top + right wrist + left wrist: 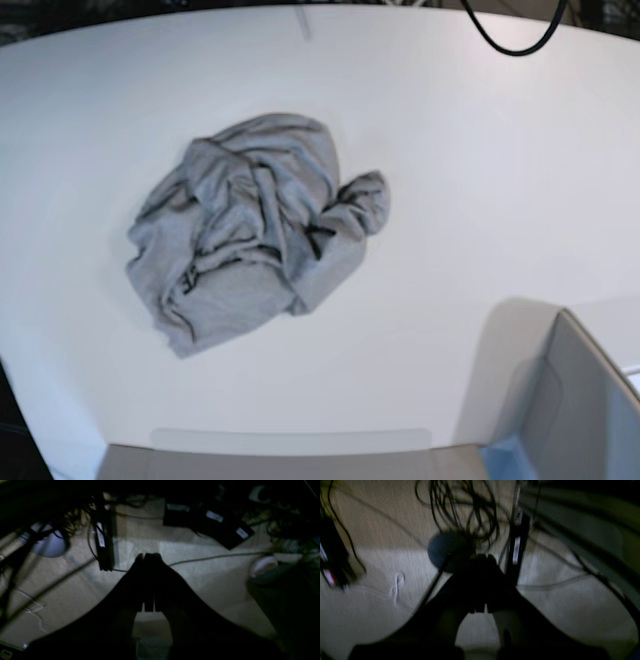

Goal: Layout the t-shirt on the table in an organized manner, then fold the t-shirt properly

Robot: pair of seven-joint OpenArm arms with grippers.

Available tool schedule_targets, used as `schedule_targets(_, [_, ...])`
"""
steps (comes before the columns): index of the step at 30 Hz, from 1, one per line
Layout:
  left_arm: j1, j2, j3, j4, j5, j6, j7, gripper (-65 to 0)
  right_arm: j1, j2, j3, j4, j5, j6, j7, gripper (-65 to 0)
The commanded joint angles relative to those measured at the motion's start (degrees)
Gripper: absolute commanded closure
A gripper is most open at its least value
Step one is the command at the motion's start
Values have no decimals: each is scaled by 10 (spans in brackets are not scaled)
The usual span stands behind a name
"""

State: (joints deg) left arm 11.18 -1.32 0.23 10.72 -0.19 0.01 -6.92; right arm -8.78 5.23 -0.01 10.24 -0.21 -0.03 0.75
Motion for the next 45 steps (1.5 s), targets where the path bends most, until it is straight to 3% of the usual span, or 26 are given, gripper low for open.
schedule_targets(1, [20, -10, -1, 15, 0, 2, -8, -1, -13, 8, 0, 8, -2, 1, 0, -1])
schedule_targets(10, [90, -18, -1, 45, 0, 1, -29, -1, -124, 21, -1, 130, -2, 1, 0, -1])
schedule_targets(16, [198, -27, -1, 189, -1, 1, -58, 0, -199, 36, -1, 215, -2, 1, 0, -1])
schedule_targets(29, [436, -51, -2, 526, -2, 1, -56, 0, -435, 60, -32, 553, 3, 1, -2, -1])
schedule_targets(39, [576, -51, -68, 733, -2, 1, -54, 0, -586, 124, -35, 791, 131, 1, -5, -1])
schedule_targets(45, [634, -51, -93, 851, -3, 1, -54, 0, -658, 146, -30, 939, 148, -1, -5, -1])
